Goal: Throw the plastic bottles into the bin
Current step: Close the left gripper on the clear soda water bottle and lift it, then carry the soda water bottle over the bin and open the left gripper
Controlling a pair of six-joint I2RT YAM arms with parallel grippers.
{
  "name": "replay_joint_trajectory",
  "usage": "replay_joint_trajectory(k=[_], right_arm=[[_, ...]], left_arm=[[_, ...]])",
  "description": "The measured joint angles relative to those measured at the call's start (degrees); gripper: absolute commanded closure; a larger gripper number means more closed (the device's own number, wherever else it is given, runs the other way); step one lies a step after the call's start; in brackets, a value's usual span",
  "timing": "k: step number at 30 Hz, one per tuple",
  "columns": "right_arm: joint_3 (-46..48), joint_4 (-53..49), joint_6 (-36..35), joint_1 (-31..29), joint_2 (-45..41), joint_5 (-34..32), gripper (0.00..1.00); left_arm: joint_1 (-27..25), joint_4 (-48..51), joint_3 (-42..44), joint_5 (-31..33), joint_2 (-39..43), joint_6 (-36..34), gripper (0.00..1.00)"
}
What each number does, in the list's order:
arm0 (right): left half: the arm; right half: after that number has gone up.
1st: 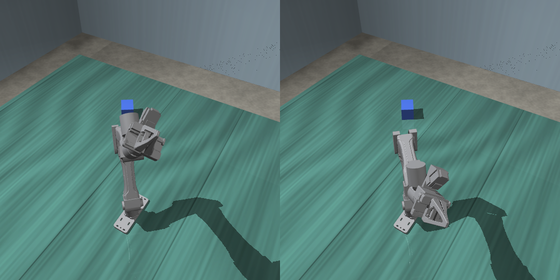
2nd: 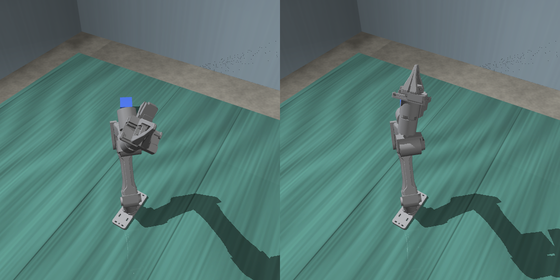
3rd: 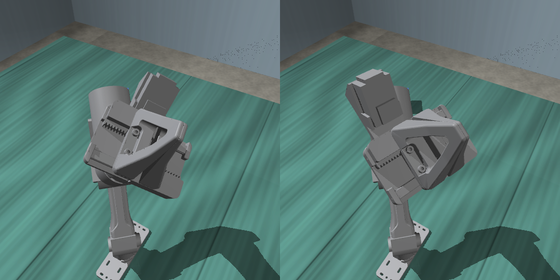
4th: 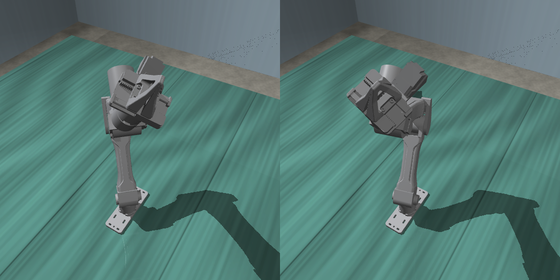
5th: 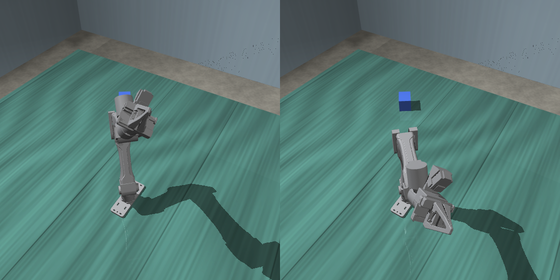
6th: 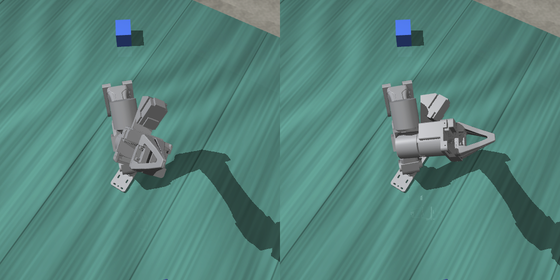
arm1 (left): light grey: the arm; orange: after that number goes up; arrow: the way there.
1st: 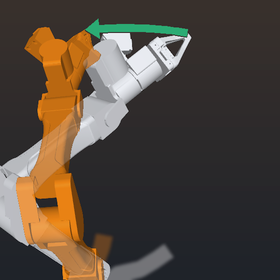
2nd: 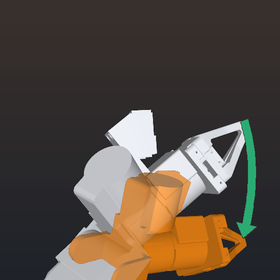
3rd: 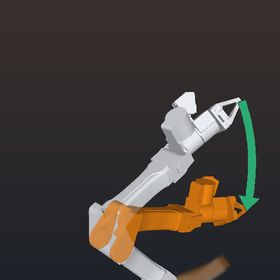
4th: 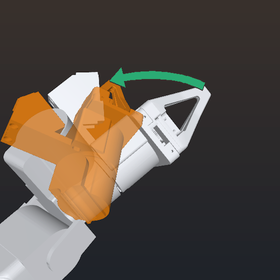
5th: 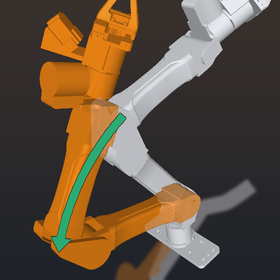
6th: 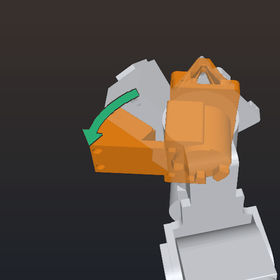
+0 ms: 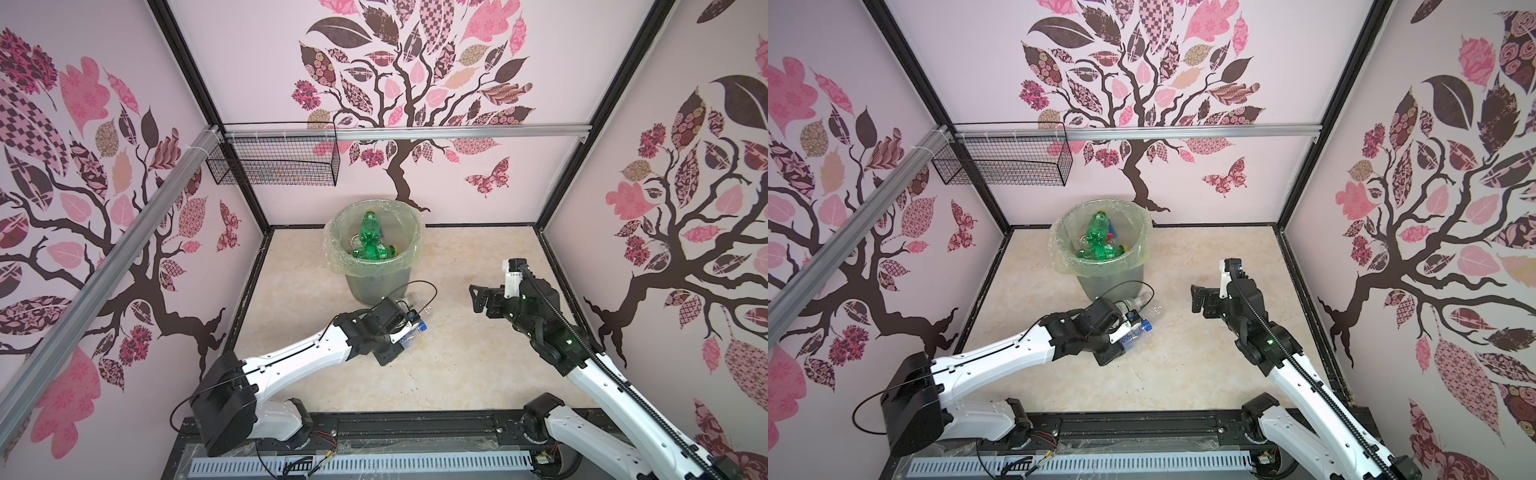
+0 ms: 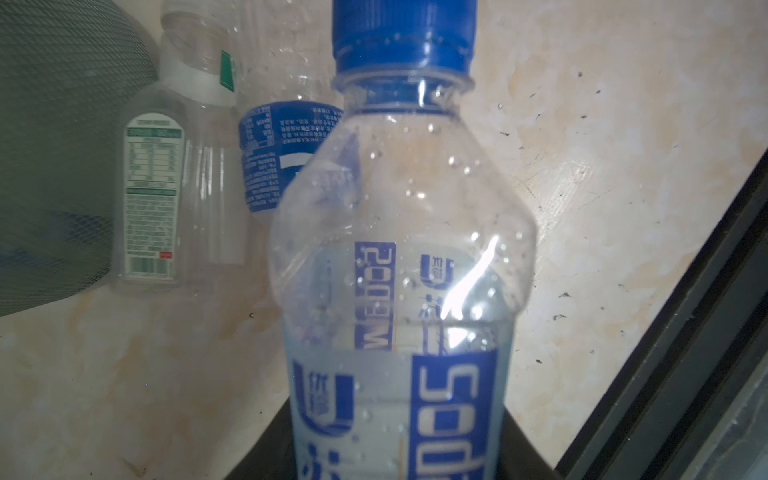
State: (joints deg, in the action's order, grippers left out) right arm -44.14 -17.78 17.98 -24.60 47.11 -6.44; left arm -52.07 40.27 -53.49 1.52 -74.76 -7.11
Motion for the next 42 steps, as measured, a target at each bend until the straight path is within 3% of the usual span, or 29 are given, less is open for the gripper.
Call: replay_joint_trajectory(k=[6, 16, 22, 30, 36, 42], right_arm=[[0.0, 0.0, 0.0, 0.0, 1.4, 0.1, 0.01], [0.0, 0.0, -0.4, 0.0, 4.3, 1.6, 0.01], [0.0, 0.1, -1.3, 0.0, 5.7, 3.3, 0.01], [0.0, 0.4, -2.2, 0.0, 6.6, 4.9, 0.01], [0.0, 0.5, -2.8, 0.0, 7.6, 5.4, 0.01], [0.0, 1.4, -2.7, 0.0, 7.6, 6.5, 0.00]], left_arm=[[0.0, 0.4, 0.0, 2.4, 11.6, 4.2, 0.56], [1.9, -1.6, 0.0, 13.6, 30.5, 15.3, 0.57], [9.5, 2.1, -1.7, 19.0, 32.4, 20.5, 0.58], [10.1, 3.1, -4.0, 22.3, 36.0, 20.6, 0.58], [10.1, 2.6, -8.5, 21.2, 33.0, 19.1, 0.56], [11.8, -1.3, -25.4, 15.8, 13.3, 14.4, 0.54]])
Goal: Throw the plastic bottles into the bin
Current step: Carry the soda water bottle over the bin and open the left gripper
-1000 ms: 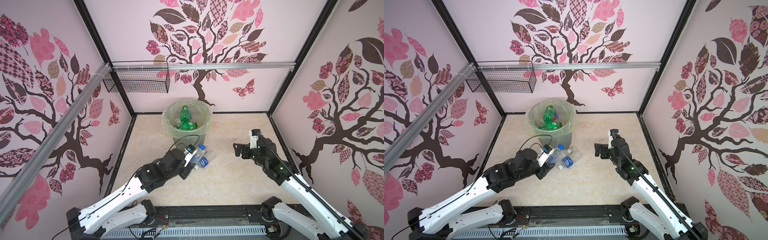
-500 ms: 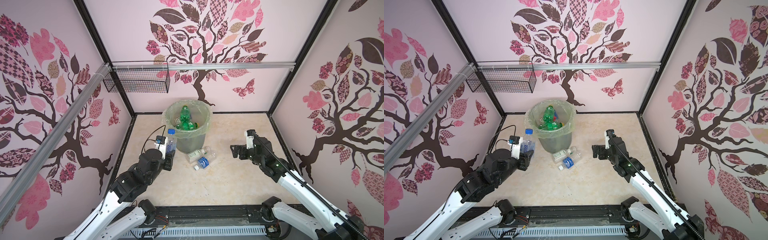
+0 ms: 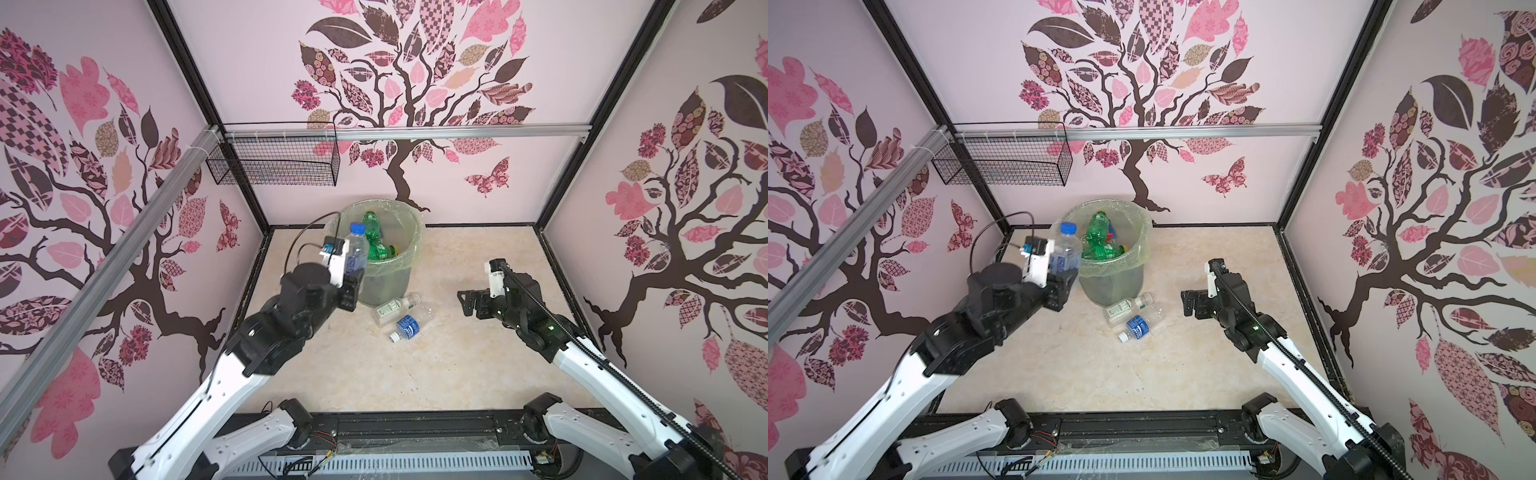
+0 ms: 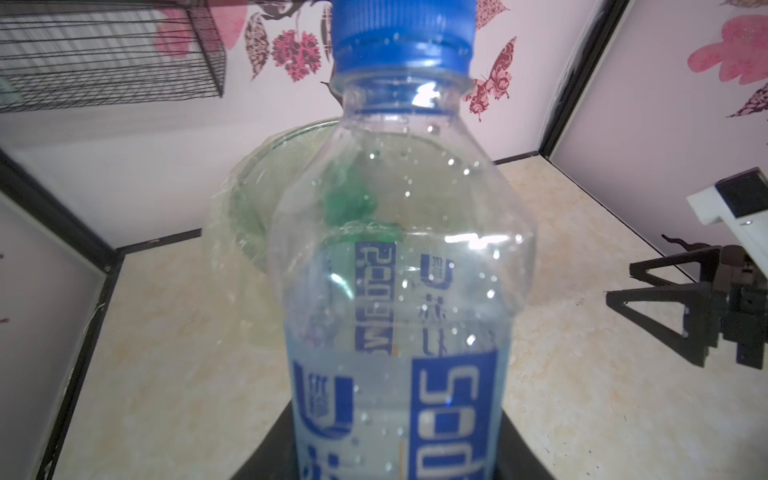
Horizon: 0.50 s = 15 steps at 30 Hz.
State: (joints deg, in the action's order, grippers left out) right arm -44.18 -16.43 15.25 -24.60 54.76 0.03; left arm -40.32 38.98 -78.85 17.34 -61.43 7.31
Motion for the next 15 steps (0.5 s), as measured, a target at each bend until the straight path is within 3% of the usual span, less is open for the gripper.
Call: replay_joint_trajectory(k=[2, 3, 7, 11, 15], right_arm=[[0.0, 0.0, 0.2, 0.0, 0.0, 0.3, 0.01], [0.0, 0.0, 0.2, 0.0, 0.0, 0.5, 0.00], [0.0, -0.5, 0.5, 0.0, -0.5, 1.2, 0.00], [0.0, -1.3, 0.4, 0.0, -1.2, 1.7, 0.00], [-0.1, -1.3, 0.3, 0.0, 0.4, 3.8, 0.02]], left_arm=[[3.6, -1.4, -7.8, -4.2, -8.5, 0.2, 0.41], [5.8, -2.5, -11.3, -6.2, -12.9, 0.9, 0.29], [11.7, -2.8, -17.8, -11.4, -23.6, 2.8, 0.11], [12.0, -1.2, -16.1, -15.1, -22.6, 3.7, 0.07], [11.8, -0.3, -12.0, -16.3, -13.4, 3.8, 0.05]])
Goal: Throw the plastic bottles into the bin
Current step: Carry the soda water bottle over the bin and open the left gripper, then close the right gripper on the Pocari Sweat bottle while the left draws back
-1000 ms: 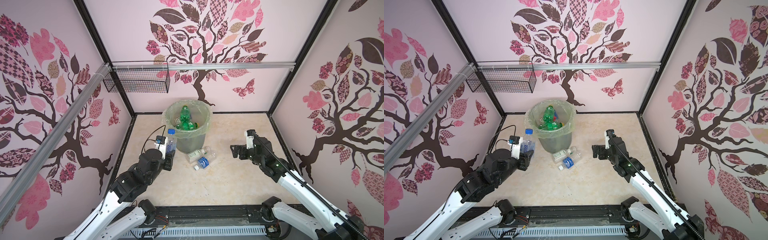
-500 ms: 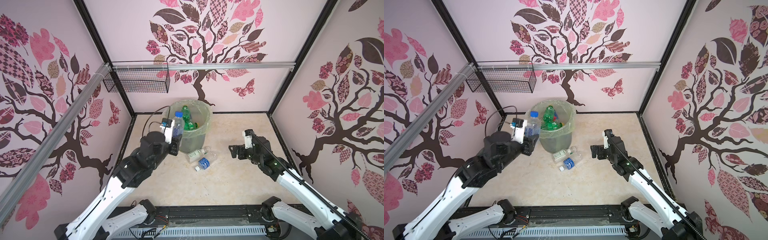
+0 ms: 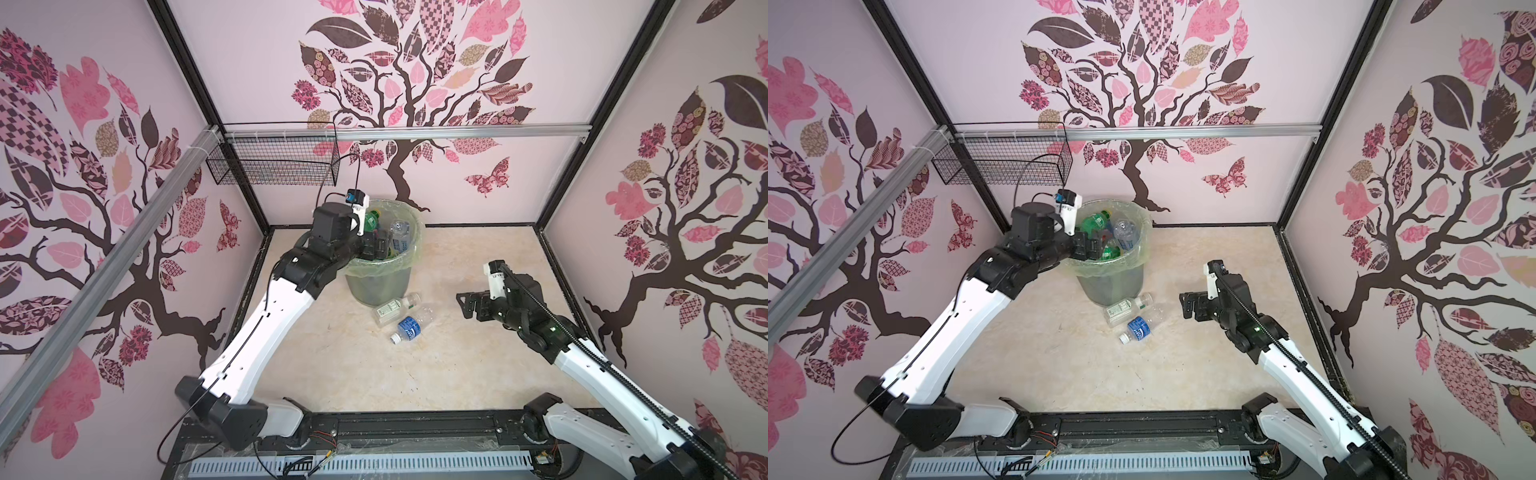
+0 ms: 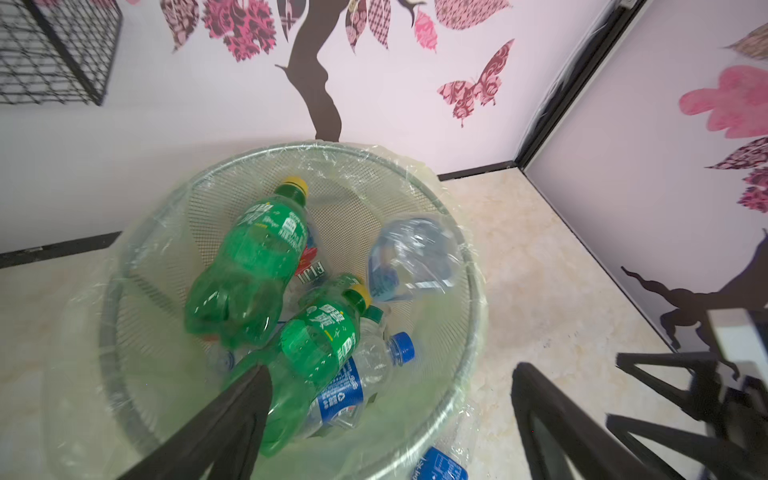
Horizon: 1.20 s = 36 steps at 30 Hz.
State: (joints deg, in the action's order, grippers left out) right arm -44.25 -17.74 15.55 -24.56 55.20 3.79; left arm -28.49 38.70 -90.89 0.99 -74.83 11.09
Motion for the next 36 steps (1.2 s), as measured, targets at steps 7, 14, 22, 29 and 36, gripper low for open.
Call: replay_joint_trajectory(k=[7, 14, 22, 29, 36], right_arm=[[-2.4, -1.0, -0.5, -0.5, 9.8, 6.1, 0.05], [-5.2, -1.7, 1.0, -7.1, 17.5, 4.8, 0.00], [-4.7, 3.8, 10.0, -9.3, 24.3, 4.9, 0.02], [-5.7, 7.9, 15.8, -11.7, 33.8, 5.9, 0.07], [-9.0, 11.3, 18.2, -12.5, 39.8, 5.7, 0.16]], left_arm=[[0.0, 3.0, 7.0, 4.3, 16.8, -0.1, 0.03], [0.1, 8.7, 19.6, 11.7, 26.6, 0.7, 0.02], [1.0, 10.1, 30.4, 17.0, 32.1, 2.1, 0.02], [2.2, 7.2, 33.9, 16.7, 32.9, 2.3, 0.02], [16.8, 2.2, 38.6, 6.8, 32.9, 3.9, 0.03]])
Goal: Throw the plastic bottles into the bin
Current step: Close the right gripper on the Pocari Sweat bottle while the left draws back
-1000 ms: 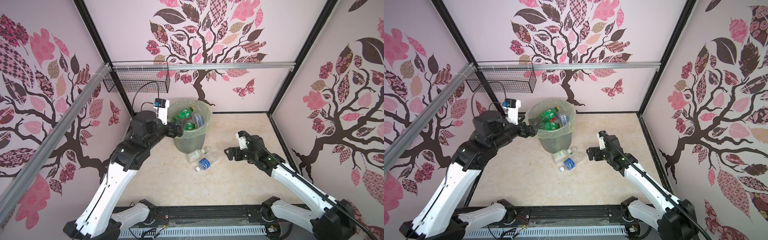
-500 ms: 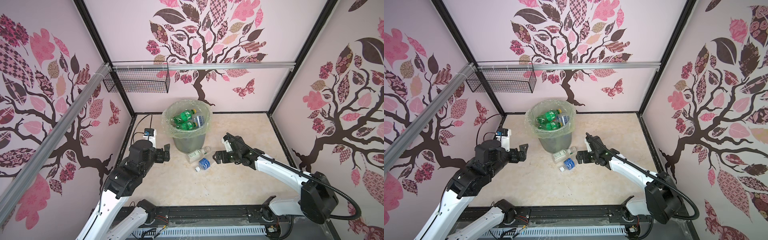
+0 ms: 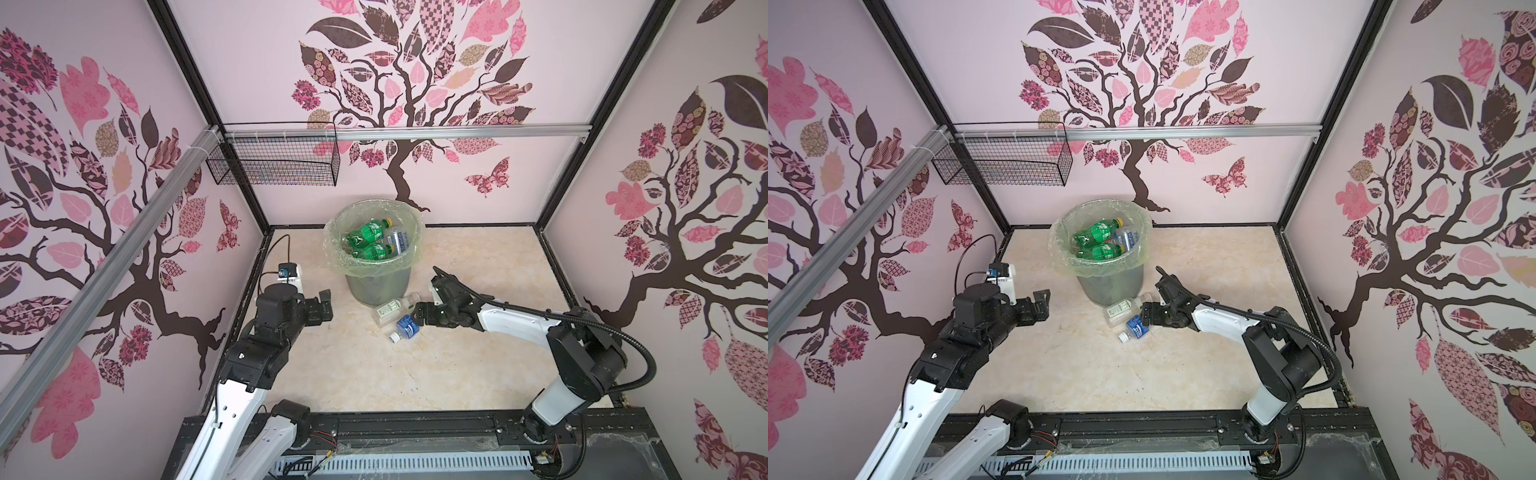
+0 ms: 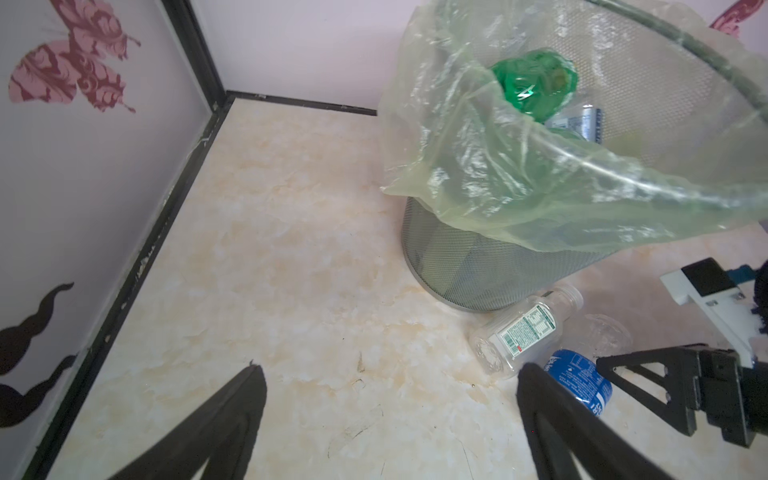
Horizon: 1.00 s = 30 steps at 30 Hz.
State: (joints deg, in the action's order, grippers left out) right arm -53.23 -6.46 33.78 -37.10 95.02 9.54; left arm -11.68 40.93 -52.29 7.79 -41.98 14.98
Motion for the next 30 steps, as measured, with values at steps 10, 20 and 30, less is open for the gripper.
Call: replay_joint_trajectory(k=[10, 20, 30], right_arm=[[-2.5, 2.4, -2.7, 0.1, 3.8, -0.6, 0.20], [-6.1, 3.8, -4.7, 0.9, 8.9, 1.7, 0.16], [-6.3, 0.1, -9.4, 1.2, 9.8, -1.1, 0.24]], left_arm=[[8.7, -4.5, 1.8, -12.0, -0.7, 1.7, 0.03], [8.7, -5.3, 1.8, -14.1, -0.7, 1.5, 0.03], [8.8, -5.3, 1.8, -14.4, 0.0, 1.5, 0.03]])
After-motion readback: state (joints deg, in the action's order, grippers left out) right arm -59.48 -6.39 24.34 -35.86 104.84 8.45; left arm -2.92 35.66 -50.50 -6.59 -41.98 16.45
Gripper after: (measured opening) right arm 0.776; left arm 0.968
